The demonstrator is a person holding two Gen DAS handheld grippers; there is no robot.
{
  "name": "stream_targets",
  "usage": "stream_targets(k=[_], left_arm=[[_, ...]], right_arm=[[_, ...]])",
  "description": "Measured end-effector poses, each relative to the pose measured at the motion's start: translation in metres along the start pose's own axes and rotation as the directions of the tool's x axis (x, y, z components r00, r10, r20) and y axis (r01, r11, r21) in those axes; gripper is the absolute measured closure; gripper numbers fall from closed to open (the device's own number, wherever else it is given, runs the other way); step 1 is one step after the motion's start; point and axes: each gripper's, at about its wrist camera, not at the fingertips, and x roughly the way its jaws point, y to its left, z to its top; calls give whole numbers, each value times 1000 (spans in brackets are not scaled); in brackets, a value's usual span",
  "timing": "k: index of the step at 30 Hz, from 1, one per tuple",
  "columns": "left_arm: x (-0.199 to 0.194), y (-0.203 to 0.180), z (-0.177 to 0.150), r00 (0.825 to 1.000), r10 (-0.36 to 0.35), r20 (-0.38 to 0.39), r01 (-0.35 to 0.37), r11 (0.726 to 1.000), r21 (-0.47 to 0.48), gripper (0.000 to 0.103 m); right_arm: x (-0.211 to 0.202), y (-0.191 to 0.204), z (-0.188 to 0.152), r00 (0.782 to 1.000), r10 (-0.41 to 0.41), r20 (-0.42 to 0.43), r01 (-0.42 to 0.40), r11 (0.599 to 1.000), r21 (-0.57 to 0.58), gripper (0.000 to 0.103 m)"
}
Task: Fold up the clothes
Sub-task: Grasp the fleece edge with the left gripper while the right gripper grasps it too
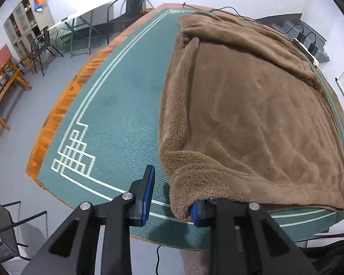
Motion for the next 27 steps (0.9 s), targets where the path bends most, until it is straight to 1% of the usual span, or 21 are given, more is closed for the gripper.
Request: stream_targets(k=[2,3,6,9,11,13,14,17,24,25,27], left_arm=[[-11,-2,-3,1000,4,3,-4,1000,8,73],[-12,-3,-3,1000,7,2,-7,1000,13,73],[-12,-4,-3,1000,17,-6,-16,999,30,73],[-10,-4,-3,1000,24,-15,-23,999,38,73],[-12,-5,-3,999,26,-19,-25,999,41,73],[-10,-4,-1,999,30,-21,-29,999,45,72],[-9,-4,-1,999,32,-22,-31,998,48,72],[-7,-2,-1,999,36,-24,-34,998,52,71],[-10,3,-8,999,28,-25,-27,999,47,70],[-9,4,-8,999,27,-27,-26,999,46,70],[-6,5,-9,999,28,-35,-26,999,46,70]], right_arm=[[-21,-12,-12,999,-34,24,34,999,7,0],[-27,-4,-17,998,-47,30,47,999,-11,0],[-50,-2,-31,1000,-28,6,28,995,-92,4],[-36,22,-34,999,10,-35,-15,987,-163,11],[-31,34,-42,998,22,-52,-32,980,-195,21],[-23,43,-43,998,24,-62,-37,976,-213,29],[-21,46,-44,998,16,-62,-29,976,-218,34],[-15,52,-46,998,-11,-60,-3,973,-232,42],[-9,56,-40,997,-57,-44,45,969,-243,53],[-11,57,-41,997,-63,-45,49,966,-255,57],[-16,58,-45,996,-76,-49,59,957,-284,58]])
